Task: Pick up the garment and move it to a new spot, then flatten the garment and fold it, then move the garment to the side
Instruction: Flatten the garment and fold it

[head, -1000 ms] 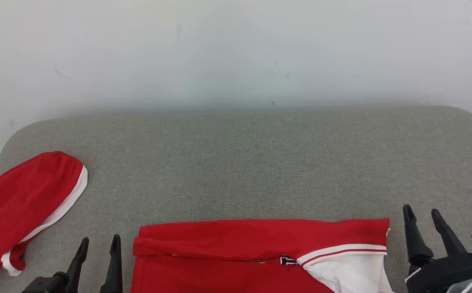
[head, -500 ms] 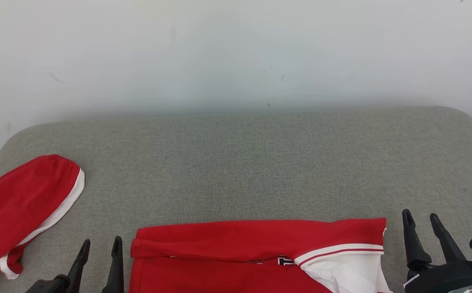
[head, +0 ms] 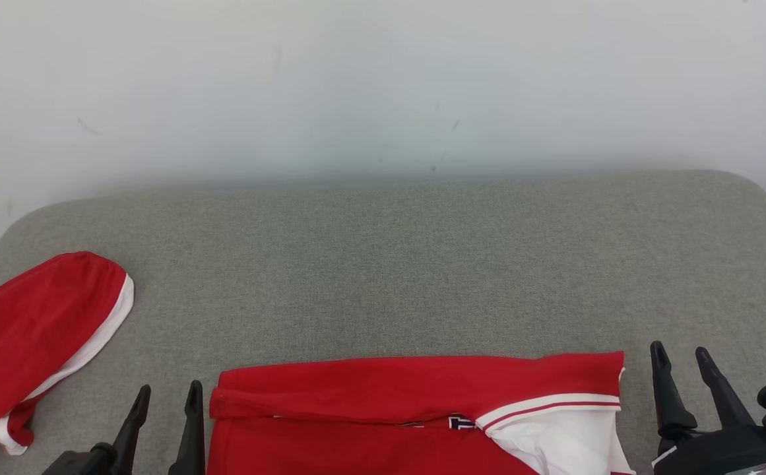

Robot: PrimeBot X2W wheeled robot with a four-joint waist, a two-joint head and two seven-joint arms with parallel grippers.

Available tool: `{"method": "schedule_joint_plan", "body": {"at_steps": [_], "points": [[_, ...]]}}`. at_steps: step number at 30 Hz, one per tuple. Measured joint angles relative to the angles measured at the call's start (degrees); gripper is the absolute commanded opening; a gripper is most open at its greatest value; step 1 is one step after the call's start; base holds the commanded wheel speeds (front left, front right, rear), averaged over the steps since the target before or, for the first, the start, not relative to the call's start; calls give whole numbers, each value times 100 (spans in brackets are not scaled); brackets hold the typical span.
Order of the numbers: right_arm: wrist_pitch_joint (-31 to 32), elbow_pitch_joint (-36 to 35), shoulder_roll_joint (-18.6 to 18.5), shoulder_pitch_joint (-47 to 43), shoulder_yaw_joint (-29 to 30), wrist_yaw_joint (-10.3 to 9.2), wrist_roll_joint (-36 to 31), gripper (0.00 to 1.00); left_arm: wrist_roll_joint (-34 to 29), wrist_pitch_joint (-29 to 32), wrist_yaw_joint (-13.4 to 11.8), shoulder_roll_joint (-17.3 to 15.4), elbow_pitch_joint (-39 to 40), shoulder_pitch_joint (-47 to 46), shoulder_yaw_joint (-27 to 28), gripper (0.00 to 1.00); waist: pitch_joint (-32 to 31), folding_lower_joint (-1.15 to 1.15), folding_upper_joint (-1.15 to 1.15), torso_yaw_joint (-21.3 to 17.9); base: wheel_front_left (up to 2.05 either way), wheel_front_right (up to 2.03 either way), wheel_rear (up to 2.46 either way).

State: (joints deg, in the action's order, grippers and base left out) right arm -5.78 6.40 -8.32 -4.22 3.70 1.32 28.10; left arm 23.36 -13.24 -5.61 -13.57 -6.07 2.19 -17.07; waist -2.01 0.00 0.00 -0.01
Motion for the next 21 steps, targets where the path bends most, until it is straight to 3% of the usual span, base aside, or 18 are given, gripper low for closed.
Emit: {"method": "schedule_joint_plan", "body": {"at_steps": [3,8,16,21], "points": [[-27,68,-3,13,-8,1,-36,100,0,11,-1,0,12,9,5,100,7,0,0,-8,0,0,0],[267,265,38,12,22,-165,11,100,0,12,-41,1,40,61,21,100,14,0,0,-17,0,0,0],[1381,767,-31,207,-159,-538,-49,100,-19,46,-44,22,125,110,43,100,47,0,0,-69,0,0,0],[1989,1163,-129,492,-212,-591,-35,100,-33,65,-48,60,126,108,10,100,83,0,0,-73,0,0,0]]}}
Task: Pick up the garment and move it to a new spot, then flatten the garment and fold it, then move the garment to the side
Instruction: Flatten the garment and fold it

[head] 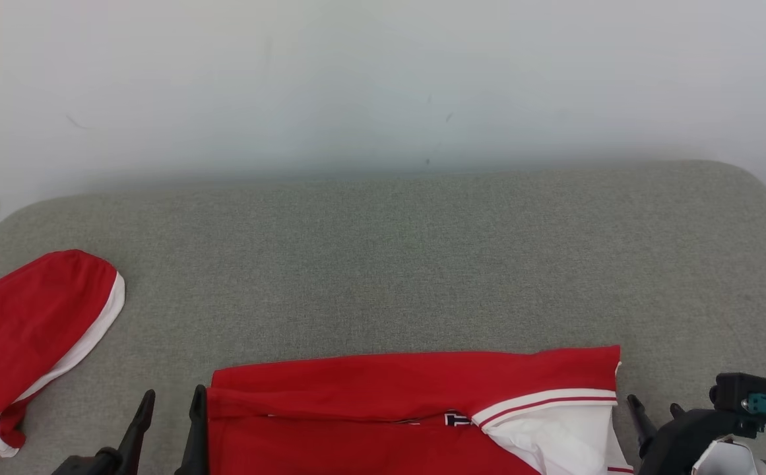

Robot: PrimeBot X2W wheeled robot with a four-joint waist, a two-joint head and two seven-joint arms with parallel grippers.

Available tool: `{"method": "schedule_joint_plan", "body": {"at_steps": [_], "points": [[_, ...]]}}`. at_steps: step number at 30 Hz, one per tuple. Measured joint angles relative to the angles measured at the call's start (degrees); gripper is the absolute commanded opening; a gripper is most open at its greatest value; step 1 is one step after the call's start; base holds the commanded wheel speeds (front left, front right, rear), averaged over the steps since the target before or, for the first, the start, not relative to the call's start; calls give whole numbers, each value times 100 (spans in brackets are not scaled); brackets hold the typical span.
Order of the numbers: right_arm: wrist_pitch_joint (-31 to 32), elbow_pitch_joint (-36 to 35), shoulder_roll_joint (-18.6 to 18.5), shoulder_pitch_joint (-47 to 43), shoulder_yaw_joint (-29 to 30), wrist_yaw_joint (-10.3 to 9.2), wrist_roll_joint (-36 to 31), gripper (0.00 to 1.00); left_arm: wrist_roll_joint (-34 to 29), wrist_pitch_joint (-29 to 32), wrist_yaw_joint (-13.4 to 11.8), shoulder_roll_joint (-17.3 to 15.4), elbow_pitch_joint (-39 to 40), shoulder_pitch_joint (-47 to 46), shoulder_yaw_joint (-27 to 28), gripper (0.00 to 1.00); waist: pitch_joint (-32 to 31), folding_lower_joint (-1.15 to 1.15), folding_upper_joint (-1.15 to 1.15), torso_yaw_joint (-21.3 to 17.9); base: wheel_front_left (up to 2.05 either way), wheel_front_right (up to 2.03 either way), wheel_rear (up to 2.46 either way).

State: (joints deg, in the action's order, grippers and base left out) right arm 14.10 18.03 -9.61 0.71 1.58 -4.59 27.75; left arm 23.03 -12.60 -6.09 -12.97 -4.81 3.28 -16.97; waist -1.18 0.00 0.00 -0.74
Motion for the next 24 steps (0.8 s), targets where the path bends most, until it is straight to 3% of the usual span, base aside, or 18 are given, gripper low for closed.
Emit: {"method": "schedule_joint_plan", "body": {"at_steps": [11,24], "points": [[915,627,48,541,-314,-55,-7,100,-42,73,0,12,-1,-31,-69,100,100,0,0,64,0,0,0],[1384,910,140,669,-391,-127,-11,100,-41,103,9,-1,-37,-64,-75,100,138,0,0,114,0,0,0]]}}
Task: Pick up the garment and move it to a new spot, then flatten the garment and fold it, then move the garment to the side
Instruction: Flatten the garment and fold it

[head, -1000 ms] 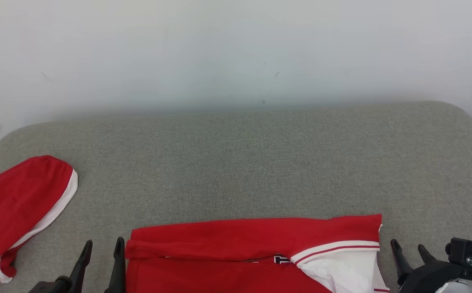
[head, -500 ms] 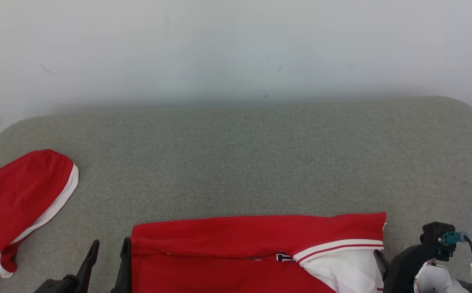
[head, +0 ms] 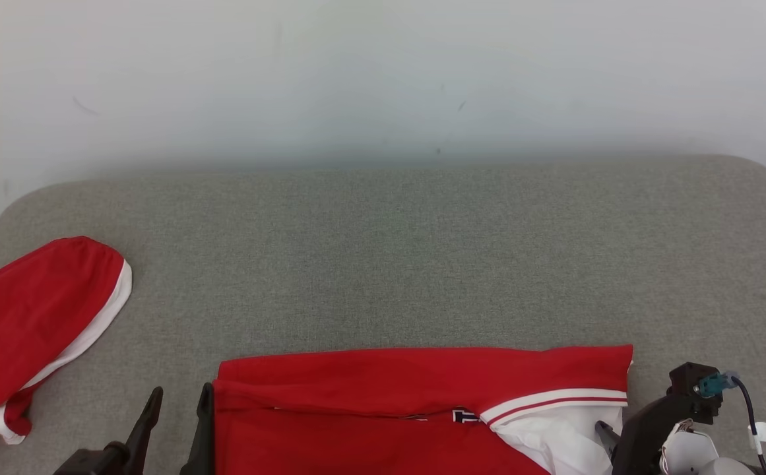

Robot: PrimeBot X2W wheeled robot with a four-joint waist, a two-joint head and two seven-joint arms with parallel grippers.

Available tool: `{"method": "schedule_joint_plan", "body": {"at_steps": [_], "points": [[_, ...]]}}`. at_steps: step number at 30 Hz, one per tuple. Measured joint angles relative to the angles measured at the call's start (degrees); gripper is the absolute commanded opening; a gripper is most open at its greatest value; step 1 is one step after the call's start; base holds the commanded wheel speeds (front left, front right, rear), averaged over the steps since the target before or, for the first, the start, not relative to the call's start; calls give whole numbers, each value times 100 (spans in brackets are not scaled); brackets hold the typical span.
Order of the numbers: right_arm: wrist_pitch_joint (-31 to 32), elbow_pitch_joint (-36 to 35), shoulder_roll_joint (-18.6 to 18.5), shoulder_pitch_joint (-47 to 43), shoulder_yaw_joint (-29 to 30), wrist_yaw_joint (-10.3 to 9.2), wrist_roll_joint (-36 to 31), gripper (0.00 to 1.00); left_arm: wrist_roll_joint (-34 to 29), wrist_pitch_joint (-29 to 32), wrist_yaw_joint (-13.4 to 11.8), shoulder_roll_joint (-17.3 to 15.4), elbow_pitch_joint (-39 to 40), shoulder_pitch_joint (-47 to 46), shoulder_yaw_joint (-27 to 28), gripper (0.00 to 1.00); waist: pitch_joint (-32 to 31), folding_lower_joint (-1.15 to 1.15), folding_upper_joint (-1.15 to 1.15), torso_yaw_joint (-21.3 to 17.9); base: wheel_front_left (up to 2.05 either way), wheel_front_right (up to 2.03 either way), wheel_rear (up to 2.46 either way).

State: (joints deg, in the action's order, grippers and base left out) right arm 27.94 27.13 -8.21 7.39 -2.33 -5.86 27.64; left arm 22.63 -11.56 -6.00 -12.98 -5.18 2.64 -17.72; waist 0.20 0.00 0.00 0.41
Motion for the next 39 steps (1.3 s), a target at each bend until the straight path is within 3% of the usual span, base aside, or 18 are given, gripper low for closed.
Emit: {"method": "schedule_joint_plan", "body": {"at_steps": [6,7,9,11,13,16,18,20,28,39], "points": [[236,98,-10,201,7,-20,1,100,0,29,52,13,-12,-182,-85,100,89,0,0,61,0,0,0],[257,119,-11,236,15,-21,1,88,0,30,55,13,-29,-201,-93,100,101,0,0,78,0,0,0],[290,148,-13,294,25,-26,1,75,0,45,75,13,-69,-208,-99,100,119,0,0,112,0,0,0],[341,202,0,354,14,-26,4,47,0,45,97,11,-100,-209,-92,100,133,0,0,145,0,0,0],[391,237,22,405,-1,-26,11,36,1,45,97,3,-121,-209,-78,100,141,0,0,164,0,0,0],[443,260,42,404,-25,-26,23,31,5,45,98,3,-148,-209,-77,100,141,0,0,183,0,0,0],[492,272,42,402,-38,-26,26,20,9,44,98,3,-164,-209,-70,100,138,0,0,190,0,0,0],[502,268,49,403,-34,-26,56,0,12,44,98,1,-188,-209,-55,100,135,0,0,192,0,0,0],[580,235,-108,404,420,-25,347,0,27,41,143,-2,-274,-213,-47,100,120,0,0,148,0,0,0],[477,275,-1136,515,1759,-123,512,0,35,35,156,-22,-302,-215,-62,100,171,0,0,103,0,0,0]]}}
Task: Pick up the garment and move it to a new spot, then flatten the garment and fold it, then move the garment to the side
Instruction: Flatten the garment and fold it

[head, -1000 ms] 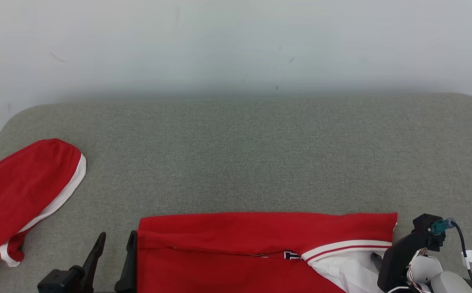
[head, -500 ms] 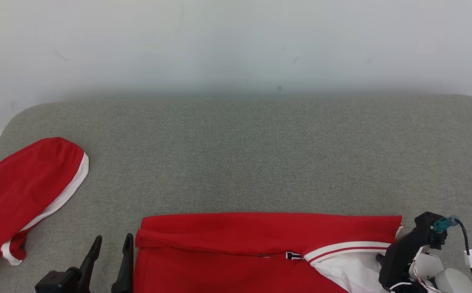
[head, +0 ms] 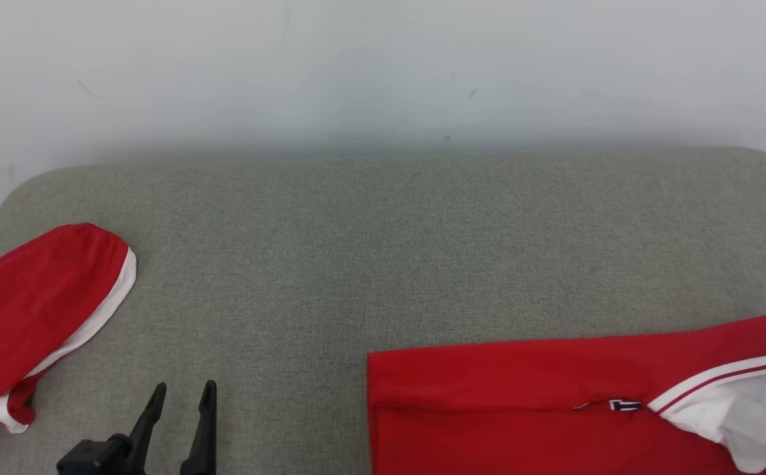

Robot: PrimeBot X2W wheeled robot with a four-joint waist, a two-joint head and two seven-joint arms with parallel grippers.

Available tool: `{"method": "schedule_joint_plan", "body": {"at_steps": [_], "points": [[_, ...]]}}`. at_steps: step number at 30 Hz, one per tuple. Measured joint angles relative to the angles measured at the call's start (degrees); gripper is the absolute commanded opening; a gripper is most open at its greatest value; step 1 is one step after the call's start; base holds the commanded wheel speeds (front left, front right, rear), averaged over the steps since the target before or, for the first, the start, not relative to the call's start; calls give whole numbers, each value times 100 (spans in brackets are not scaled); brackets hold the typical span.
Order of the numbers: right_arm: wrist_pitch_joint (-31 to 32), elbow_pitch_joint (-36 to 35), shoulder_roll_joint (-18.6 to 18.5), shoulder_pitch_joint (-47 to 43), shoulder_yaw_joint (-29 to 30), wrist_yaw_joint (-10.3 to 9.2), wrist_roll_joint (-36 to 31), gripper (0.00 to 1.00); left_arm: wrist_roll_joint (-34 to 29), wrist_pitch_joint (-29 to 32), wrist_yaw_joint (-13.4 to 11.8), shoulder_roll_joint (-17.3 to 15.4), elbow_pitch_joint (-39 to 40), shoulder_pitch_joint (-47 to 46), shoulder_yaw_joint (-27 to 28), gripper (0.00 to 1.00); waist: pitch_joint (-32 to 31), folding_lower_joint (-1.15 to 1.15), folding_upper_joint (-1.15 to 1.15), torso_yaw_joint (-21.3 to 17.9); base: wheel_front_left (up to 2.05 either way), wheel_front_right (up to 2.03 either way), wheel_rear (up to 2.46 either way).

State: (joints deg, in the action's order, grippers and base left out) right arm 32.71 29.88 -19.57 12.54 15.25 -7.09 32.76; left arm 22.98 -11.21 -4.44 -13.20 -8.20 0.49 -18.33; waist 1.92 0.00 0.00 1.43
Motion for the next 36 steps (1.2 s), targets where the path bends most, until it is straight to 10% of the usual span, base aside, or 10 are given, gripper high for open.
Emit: {"method": "schedule_joint_plan", "body": {"at_steps": [11,36], "points": [[-497,-194,-58,67,983,-4,-687,0,-1,-24,44,4,-57,-93,-60,100,60,-1,0,24,0,0,0],[535,-1485,1679,-123,-1763,661,-849,0,15,-49,103,71,-346,-138,-129,100,-91,-1,0,25,0,0,0]]}}
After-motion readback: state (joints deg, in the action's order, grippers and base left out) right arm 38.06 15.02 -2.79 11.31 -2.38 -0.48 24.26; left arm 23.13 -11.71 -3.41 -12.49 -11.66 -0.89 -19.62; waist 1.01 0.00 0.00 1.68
